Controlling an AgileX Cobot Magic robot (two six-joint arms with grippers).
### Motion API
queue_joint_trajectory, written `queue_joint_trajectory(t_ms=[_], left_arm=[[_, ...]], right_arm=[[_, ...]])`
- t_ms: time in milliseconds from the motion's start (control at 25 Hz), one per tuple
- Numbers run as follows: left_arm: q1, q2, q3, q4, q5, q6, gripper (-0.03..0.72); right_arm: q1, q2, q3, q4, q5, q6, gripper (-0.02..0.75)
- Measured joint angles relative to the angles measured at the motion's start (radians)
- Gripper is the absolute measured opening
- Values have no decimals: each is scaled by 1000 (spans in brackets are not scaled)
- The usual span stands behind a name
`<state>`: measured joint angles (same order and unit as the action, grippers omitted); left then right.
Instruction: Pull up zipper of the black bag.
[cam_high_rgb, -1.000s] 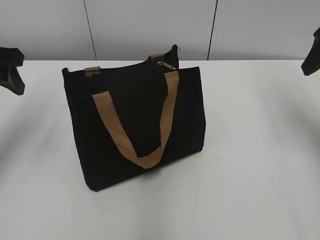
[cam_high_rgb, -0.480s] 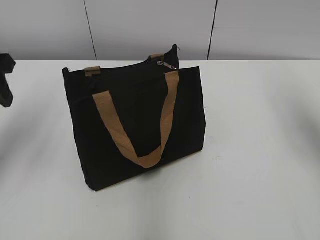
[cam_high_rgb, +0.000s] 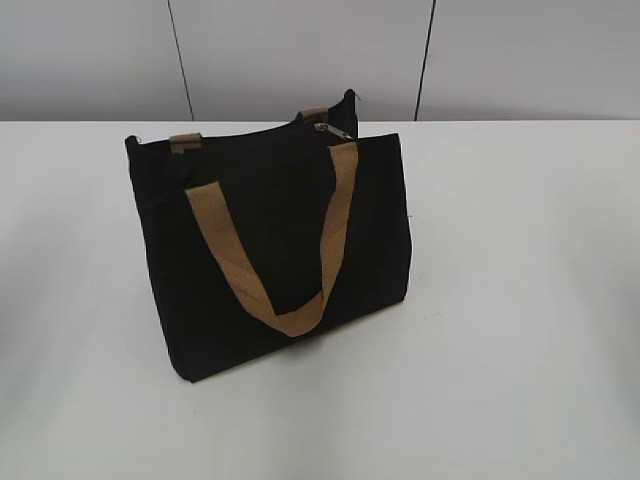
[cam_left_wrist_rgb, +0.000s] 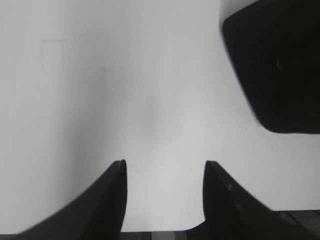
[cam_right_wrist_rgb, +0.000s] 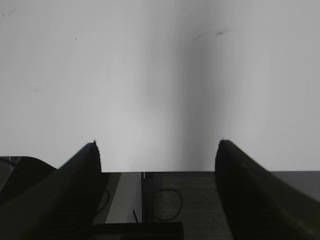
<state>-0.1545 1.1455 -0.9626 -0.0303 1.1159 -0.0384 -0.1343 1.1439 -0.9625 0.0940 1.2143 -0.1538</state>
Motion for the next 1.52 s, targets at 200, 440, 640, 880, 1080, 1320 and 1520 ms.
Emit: queue_joint_trajectory(t_ms=[200,440,640,880,1080,1320,1520], left_arm=[[0,-184,126,38,-7,2,365],[0,-449,268,68,-89,-1,365],[0,-656,384,72,-135,-5,365],[0,-924,406,73,-161,-6,365],[0,-1087,407,70,-106,-6,365],[0,-1152,434,67,-49,-7,365],[0,-1154,441,67,-54,-9,365]], right_arm=[[0,-265,158,0,4,20,549],[0,-621,292,0,7,25,549],[0,-859,356,1,8,-3,547],[0,-1118,401,8,11,-21,547],[0,-1151,429,14,13,-24,547],[0,-1151,464,16,-88,-27,547],[0,-1151,475,16,-109,-27,547]])
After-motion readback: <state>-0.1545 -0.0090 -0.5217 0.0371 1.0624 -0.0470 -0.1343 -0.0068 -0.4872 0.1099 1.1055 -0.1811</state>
